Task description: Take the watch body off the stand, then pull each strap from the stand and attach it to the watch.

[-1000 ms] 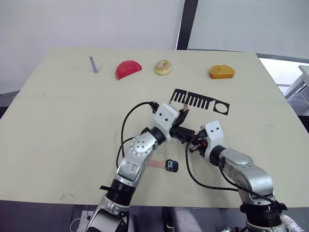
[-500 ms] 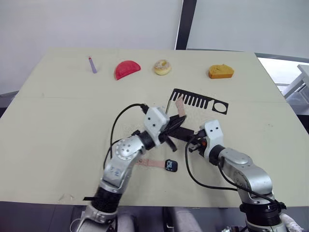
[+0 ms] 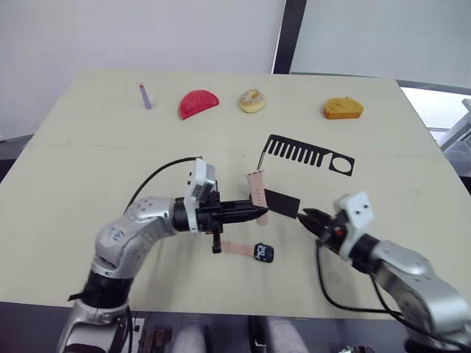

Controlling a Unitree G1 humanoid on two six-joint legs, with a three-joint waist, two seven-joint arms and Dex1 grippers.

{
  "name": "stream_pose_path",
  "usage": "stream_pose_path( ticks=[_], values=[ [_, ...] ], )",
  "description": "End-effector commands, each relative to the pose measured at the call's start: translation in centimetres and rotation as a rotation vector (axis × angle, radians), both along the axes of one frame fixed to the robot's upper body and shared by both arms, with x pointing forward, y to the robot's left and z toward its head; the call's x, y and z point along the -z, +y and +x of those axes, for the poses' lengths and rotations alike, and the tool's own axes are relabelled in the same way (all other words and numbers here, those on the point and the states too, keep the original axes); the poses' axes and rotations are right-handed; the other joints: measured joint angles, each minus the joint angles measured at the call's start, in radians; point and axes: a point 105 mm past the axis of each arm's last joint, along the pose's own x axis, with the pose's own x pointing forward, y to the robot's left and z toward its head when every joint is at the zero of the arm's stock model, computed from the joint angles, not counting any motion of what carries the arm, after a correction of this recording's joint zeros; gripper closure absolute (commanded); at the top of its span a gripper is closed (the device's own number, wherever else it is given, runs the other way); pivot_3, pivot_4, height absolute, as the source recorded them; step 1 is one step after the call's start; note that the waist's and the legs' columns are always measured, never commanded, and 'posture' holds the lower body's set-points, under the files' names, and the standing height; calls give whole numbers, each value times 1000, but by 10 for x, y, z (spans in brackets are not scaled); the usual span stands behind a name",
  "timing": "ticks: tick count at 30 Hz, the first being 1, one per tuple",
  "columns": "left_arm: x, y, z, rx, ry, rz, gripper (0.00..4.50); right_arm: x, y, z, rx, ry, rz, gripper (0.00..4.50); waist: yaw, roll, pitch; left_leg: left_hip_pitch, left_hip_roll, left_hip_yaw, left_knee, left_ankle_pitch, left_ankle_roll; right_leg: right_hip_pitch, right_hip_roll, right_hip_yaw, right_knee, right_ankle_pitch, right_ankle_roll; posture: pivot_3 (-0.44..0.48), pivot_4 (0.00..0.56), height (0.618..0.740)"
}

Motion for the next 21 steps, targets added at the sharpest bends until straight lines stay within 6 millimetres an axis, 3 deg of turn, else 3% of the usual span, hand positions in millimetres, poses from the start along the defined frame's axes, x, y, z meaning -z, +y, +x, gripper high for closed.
stream_pose_path(
  ticks=[1,3,4,12,21],
  values=[
    [-7,1,-6,134,50,-1,4500,-36,13,-31,-185,3,231,1160,-6,-1,1,1,0,1,0,0,0,0,0,1,0,0,0,0,150,737],
    [-8,1,-6,186,67,11,4500,-50,18,-37,-238,42,376,248,-11,-2,2,3,0,1,0,0,0,2,0,1,0,0,0,0,150,737],
    [-8,0,-7,211,68,15,4500,-57,22,-37,-259,56,439,77,-12,-2,2,3,0,1,0,0,0,3,0,1,1,0,0,0,150,737],
    [-10,-11,-8,320,60,27,4500,-85,50,-23,-307,116,587,77,-12,-2,3,-1,0,0,1,0,0,-1,0,1,0,0,0,0,150,737],
    [-13,-12,-11,347,64,23,4500,-83,65,-14,-305,120,548,77,-5,-2,3,-3,0,0,1,0,1,-2,-1,1,0,0,0,0,150,737]
  ],
)
